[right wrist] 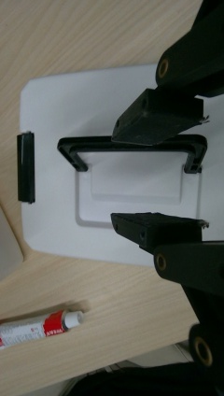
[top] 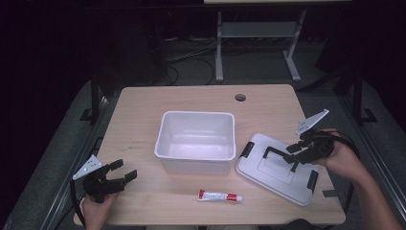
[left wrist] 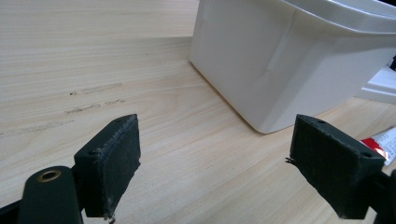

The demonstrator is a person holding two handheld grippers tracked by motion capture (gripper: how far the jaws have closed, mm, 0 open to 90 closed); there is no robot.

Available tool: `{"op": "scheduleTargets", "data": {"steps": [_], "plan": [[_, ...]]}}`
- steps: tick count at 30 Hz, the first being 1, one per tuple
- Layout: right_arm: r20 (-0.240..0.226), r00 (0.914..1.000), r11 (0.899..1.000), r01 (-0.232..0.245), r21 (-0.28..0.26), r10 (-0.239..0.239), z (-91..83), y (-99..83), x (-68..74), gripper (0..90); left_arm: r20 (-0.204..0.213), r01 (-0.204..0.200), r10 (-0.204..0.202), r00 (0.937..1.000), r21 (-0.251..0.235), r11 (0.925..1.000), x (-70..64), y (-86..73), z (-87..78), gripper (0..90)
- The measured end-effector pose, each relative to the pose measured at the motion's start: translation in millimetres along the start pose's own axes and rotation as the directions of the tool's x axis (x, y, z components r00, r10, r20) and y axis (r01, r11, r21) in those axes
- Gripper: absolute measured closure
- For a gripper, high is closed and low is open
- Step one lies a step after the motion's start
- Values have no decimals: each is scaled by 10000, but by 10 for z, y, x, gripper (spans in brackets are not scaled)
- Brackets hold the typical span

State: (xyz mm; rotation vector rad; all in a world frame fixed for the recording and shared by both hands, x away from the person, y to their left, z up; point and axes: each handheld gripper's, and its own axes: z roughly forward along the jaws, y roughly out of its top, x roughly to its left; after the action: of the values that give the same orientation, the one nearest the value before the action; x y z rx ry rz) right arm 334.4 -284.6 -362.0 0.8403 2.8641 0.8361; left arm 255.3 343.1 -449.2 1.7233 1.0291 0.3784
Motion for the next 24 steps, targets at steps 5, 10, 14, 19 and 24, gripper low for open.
{"op": "scheduleTargets", "data": {"steps": [5,10,14,19,24], "plan": [[-148,9980,9981,608,-23,-609,-8,74,215,503,20,-3,4,10000,-50,10000,2,2,-9,153],[-393,9929,9937,1122,-76,-1124,72,113,447,476,-5,35,-35,10000,-65,10000,8,2,-13,153],[-558,9892,9907,1359,7,-1357,148,133,575,473,-11,14,-14,10000,-74,10000,4,3,-13,153],[-908,9825,9862,1649,155,-1628,297,175,755,447,-4,26,-26,10000,-72,10000,13,3,-18,153],[-933,9775,9816,1907,75,-1892,401,212,860,420,-11,32,-32,10000,-76,10000,13,4,-21,153]]}}
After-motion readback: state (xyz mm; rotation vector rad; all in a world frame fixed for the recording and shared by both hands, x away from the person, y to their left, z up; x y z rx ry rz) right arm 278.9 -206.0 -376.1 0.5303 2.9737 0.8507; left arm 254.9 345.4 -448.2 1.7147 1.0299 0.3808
